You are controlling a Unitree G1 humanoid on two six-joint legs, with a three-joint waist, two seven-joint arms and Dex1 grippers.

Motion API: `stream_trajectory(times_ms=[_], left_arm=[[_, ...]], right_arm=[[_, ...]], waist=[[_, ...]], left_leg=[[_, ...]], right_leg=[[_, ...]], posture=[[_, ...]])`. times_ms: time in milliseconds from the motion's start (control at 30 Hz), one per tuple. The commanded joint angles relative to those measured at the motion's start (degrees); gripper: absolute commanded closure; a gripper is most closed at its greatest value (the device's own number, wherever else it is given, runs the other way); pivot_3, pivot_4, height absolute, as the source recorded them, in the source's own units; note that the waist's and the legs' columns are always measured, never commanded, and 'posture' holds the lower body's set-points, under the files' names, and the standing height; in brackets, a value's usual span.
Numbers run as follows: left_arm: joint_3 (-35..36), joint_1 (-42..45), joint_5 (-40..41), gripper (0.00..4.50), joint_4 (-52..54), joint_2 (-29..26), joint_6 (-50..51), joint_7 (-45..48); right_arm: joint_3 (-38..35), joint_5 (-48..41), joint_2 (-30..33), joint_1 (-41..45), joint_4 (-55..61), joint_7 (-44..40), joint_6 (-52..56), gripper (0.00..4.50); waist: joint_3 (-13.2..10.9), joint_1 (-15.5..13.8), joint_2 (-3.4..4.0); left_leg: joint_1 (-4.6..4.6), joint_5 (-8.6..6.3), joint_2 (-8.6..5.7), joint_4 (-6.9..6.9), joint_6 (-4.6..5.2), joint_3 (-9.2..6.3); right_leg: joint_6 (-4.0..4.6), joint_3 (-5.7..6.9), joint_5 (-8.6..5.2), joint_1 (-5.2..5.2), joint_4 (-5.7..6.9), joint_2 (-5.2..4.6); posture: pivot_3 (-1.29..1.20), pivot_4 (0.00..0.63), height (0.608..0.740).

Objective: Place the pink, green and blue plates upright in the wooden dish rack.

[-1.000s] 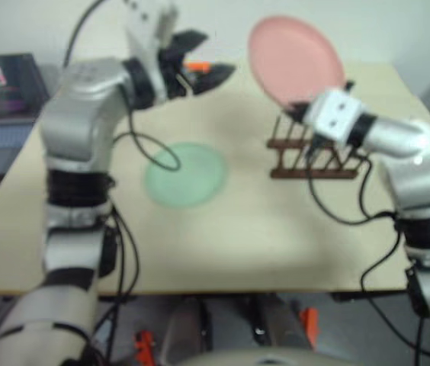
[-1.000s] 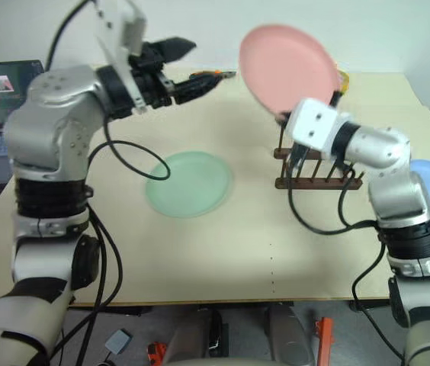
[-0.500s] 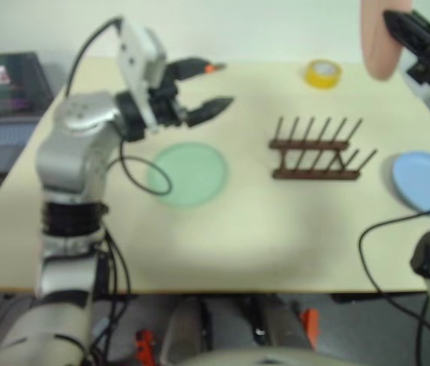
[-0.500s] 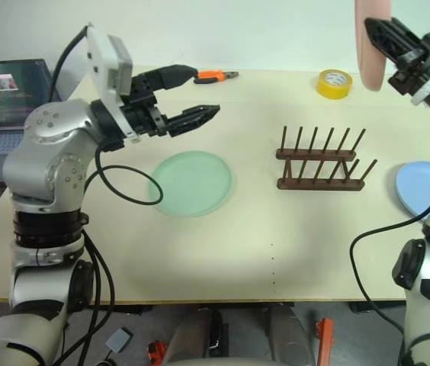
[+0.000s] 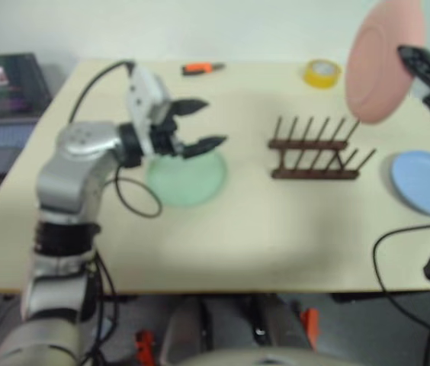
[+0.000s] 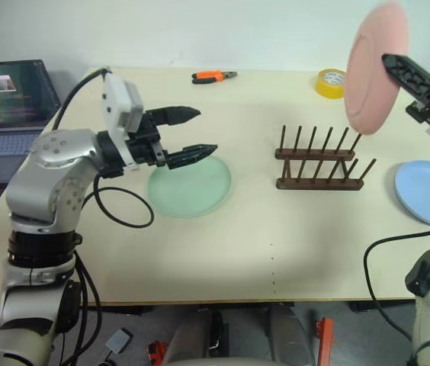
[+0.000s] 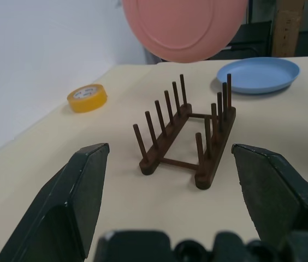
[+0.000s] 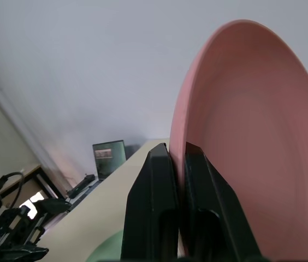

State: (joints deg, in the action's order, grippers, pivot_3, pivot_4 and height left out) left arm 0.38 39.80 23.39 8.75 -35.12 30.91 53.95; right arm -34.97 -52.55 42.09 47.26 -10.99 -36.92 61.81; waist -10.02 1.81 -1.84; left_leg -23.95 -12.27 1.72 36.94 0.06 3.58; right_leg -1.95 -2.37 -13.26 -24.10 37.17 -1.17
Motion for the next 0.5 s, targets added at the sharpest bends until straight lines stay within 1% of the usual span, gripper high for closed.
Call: stream_trajectory(times_ms=[33, 200, 500], left_arm=[[1.12, -1.44, 1.57, 0.56, 3.48, -0.85, -0.37, 0.45], [0.76, -2.7, 2.26, 0.56, 5.24, -0.63, -0.26, 0.3], [0.52, -2.81, 2.72, 0.56, 5.8, -0.8, 0.47, 0.33]], right_arm=[[-3.11, -2.63, 0.37, -0.58, 3.17, 2.11, -1.14, 4.5], [-3.93, -3.79, -0.03, -1.91, 4.0, 3.96, -1.69, 4.5], [-4.18, -4.9, 0.36, -4.26, 3.51, 4.6, -2.43, 4.5]], waist=[[0.0, 0.01, 0.0], [0.0, -0.03, 0.0], [0.0, 0.0, 0.0]], left_leg=[[0.0, 0.0, 0.01, -0.01, 0.0, -0.01], [-0.02, 0.0, 0.01, 0.03, 0.0, -0.01], [0.0, 0.0, 0.0, 0.03, 0.0, -0.01]], right_leg=[[0.0, 0.01, 0.0, 0.0, 0.0, 0.01], [-0.01, 0.01, 0.0, 0.01, 0.0, 0.01], [-0.06, 0.01, -0.02, 0.02, -0.02, 0.02]], posture=[[0.0, 0.15, 0.74], [0.0, 0.15, 0.74], [0.0, 0.15, 0.74]])
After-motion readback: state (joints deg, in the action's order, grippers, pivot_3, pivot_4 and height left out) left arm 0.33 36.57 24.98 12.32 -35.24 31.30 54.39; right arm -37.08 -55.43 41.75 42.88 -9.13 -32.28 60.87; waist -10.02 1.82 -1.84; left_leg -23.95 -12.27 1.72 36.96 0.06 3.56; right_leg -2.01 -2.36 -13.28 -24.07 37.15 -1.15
